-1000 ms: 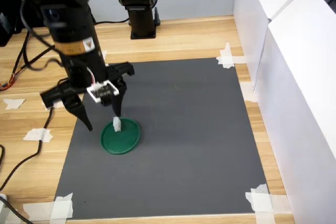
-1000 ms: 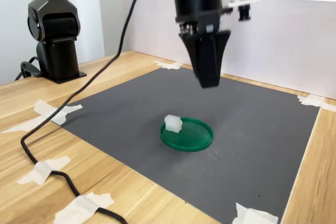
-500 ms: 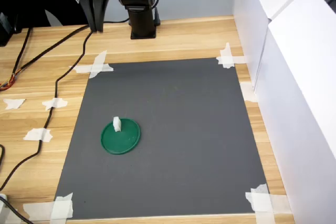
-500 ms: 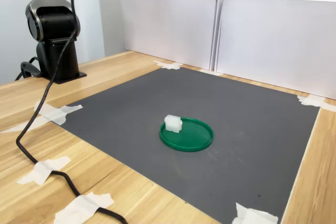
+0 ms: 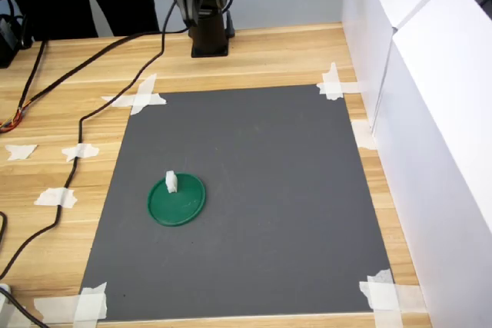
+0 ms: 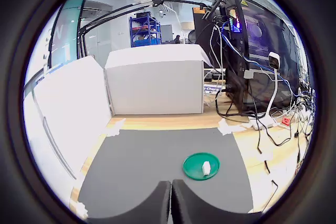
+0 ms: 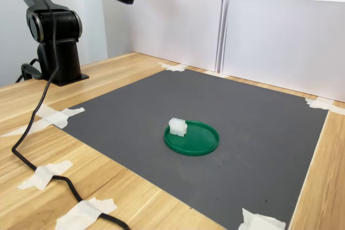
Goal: Grasp a white terminal and put it on the green lid.
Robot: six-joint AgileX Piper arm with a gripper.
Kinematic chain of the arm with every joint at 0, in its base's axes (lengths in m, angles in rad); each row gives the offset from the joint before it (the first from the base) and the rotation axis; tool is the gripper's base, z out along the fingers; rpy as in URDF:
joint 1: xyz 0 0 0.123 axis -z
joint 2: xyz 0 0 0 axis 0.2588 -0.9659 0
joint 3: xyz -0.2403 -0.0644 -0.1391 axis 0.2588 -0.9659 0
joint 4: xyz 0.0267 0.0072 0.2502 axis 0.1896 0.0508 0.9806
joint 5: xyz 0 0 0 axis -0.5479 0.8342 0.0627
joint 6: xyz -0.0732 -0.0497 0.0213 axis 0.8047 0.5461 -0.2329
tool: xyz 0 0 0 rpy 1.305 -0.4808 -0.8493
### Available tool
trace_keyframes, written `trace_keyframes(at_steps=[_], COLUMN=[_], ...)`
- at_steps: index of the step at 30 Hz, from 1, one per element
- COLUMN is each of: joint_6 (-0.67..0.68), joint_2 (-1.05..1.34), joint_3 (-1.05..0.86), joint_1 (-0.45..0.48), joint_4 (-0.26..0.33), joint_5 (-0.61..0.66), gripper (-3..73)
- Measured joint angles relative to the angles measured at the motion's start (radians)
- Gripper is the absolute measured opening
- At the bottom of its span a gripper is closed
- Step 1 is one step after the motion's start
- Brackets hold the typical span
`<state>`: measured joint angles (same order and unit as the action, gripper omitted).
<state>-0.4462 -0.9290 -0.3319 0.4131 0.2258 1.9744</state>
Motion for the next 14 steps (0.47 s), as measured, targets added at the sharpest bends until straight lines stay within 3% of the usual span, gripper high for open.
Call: trace_keyframes(at_steps=[14], joint_6=[-0.001], joint_2=[0.293], joint_3=[-0.152], joint_1=[0.0], joint_4=[0.002], joint_5=[0.065], gripper=[-1.6])
